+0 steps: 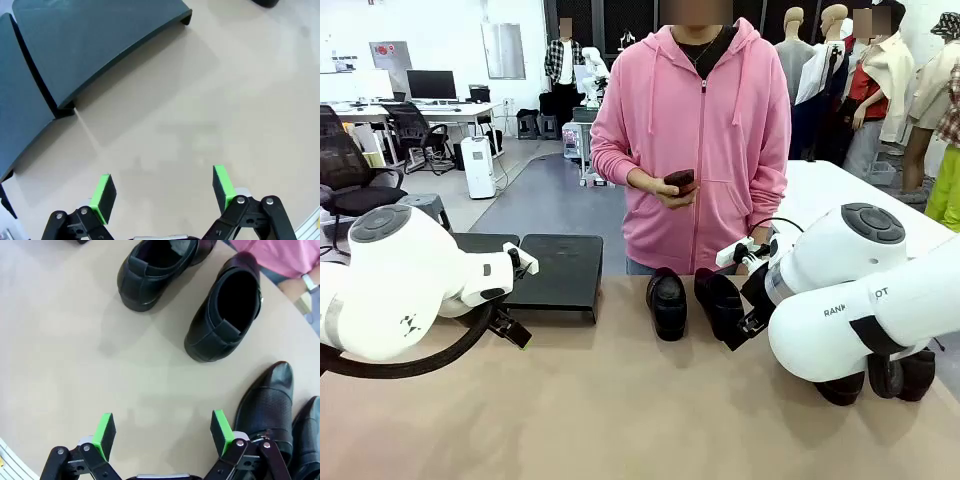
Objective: Organize the shoes by placing them on the stand.
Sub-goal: Pick up one Shoe and place it in the middle of the table.
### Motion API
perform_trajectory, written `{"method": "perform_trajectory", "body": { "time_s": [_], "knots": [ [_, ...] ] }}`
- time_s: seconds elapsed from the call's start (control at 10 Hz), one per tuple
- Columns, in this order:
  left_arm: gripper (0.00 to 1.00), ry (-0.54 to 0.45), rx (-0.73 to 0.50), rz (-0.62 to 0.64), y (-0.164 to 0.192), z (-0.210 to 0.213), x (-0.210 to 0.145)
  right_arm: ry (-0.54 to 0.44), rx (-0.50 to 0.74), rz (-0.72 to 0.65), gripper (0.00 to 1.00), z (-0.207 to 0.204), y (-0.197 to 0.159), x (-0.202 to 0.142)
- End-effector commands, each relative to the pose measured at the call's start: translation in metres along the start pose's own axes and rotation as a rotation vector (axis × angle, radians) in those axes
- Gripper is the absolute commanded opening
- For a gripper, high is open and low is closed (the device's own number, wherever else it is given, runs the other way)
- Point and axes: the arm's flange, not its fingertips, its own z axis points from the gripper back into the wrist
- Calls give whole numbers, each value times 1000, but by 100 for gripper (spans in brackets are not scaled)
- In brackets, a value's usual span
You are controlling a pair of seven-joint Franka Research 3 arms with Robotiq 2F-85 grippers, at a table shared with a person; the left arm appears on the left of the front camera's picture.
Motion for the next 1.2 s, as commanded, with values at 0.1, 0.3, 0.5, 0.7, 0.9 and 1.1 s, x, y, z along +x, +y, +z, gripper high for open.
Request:
{"method": "perform_trajectory", "body": {
  "time_s": [0.1,0.3,0.5,0.7,0.9,1.1],
  "knots": [
    [100,0,0,0,0,0,0,0,0,0,100,0,0,0],
    [100,0,0,0,0,0,0,0,0,0,100,0,0,0],
    [100,0,0,0,0,0,0,0,0,0,100,0,0,0],
    [100,13,-30,79,5,42,1,59,65,-83,100,43,-6,1],
    [100,44,-161,206,10,131,-24,75,70,-264,100,143,-13,-20],
    [100,-56,-262,198,16,198,-81,-57,158,-295,100,233,-27,-74]
  ]
}}
